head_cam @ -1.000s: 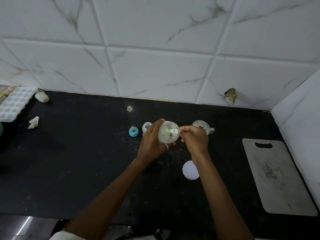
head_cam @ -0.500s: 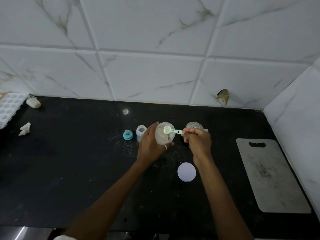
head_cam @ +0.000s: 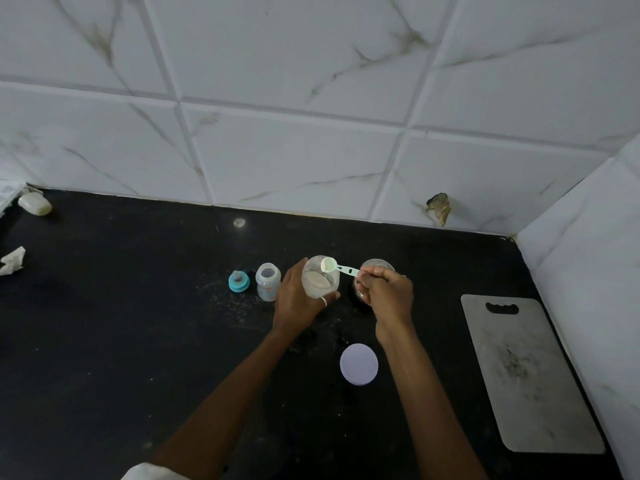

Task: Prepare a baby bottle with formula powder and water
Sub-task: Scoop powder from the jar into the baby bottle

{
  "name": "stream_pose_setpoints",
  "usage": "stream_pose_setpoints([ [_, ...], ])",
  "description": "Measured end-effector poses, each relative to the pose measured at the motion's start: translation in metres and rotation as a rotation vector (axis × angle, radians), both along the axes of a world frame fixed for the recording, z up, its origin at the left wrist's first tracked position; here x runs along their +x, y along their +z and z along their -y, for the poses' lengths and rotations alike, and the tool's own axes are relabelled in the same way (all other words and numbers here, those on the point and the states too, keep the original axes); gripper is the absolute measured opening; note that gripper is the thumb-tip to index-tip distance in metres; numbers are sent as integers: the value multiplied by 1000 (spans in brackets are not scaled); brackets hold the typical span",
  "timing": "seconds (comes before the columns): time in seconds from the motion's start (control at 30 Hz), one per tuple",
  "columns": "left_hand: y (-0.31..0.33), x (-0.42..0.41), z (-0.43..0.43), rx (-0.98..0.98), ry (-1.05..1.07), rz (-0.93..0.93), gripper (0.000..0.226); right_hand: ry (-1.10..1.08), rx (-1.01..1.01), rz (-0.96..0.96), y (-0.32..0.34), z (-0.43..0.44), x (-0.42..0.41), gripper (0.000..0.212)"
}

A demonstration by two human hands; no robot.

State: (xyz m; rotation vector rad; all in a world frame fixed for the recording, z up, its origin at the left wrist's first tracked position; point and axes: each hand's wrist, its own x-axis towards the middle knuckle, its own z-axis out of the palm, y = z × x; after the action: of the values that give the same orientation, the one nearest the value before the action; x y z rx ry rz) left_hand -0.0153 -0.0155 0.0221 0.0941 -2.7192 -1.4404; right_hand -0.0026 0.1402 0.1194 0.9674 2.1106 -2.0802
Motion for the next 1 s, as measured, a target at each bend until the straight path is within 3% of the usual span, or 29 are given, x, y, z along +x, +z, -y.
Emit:
stream_pose_setpoints([
  [0.37,-20,-8,-7,69,21,53,88,-16,-29,11,-4,-5,-10,15],
  [0.53,-13,-2,-6,66,3,156,126,-2,-39,15,0,-1,-13,14],
  [0.6,-6,5,-4,40,15,118,131,0,-44,5,4,2,-14,14],
  [0.8,10,25,16,-65,49,-12,105,21,-81,-28,13,16,-20,15],
  [1.0,13,17,51,-135,227,-121,92,58,-109,-24,11,36,-23,15],
])
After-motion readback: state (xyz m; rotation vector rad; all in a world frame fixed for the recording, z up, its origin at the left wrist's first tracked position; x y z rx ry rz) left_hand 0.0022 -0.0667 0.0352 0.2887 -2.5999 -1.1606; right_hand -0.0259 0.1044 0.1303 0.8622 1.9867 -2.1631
